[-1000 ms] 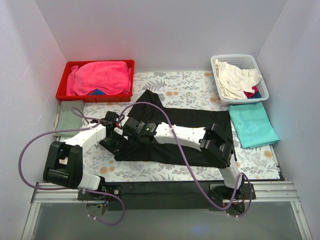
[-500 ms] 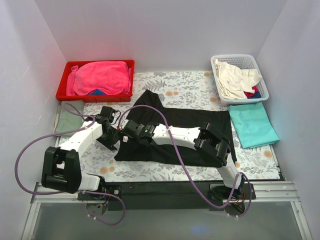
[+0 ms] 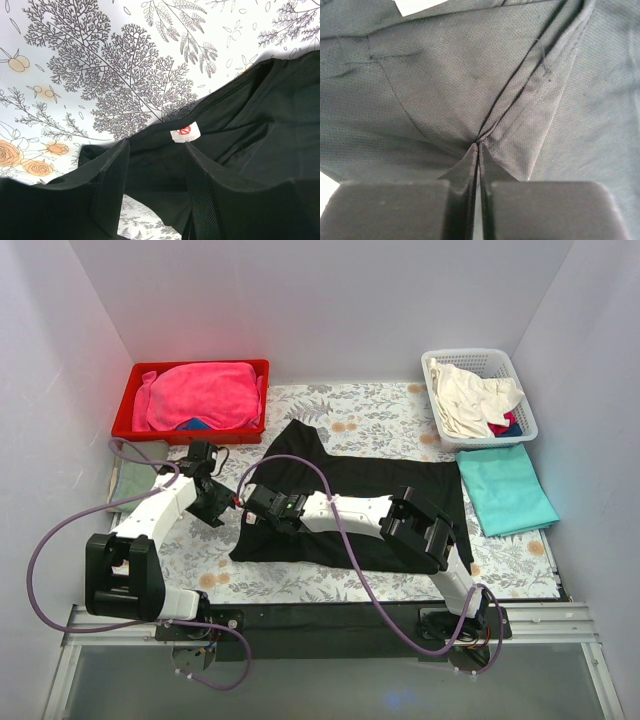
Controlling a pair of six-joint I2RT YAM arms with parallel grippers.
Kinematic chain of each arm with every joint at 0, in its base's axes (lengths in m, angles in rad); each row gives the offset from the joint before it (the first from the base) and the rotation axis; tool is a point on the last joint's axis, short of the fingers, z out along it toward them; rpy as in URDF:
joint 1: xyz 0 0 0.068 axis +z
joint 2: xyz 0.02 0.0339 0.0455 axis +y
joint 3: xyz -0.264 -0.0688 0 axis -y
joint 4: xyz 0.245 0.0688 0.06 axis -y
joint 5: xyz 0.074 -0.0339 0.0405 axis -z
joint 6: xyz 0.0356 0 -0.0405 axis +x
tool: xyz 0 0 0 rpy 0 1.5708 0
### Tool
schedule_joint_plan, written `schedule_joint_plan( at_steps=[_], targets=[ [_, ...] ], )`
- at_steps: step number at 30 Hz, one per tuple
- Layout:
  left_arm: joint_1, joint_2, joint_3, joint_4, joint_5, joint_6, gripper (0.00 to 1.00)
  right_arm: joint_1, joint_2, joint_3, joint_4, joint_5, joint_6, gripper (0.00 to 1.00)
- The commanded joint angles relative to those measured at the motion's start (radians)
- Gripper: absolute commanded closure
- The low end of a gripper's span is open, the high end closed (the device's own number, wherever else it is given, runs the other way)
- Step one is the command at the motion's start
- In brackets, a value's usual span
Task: Fold and stack the t-shirts
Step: Fold the flattened tshirt in 1/3 of the way
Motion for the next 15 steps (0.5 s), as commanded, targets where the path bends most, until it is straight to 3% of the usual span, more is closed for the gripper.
schedule_joint_plan(
  at_steps=[1,15],
  targets=[
    [0.019,-0.006,-0.002,0.003,0.000,0.025,0.54,0.004,0.006,-0.008,0.015,0.035,0.004,0.99],
    [0.047,0.020,-0.007,0.043,0.028,0.058,0.54,-0.018,-0.079,-0.011,0.015,0.210,0.004,0.99]
  ],
)
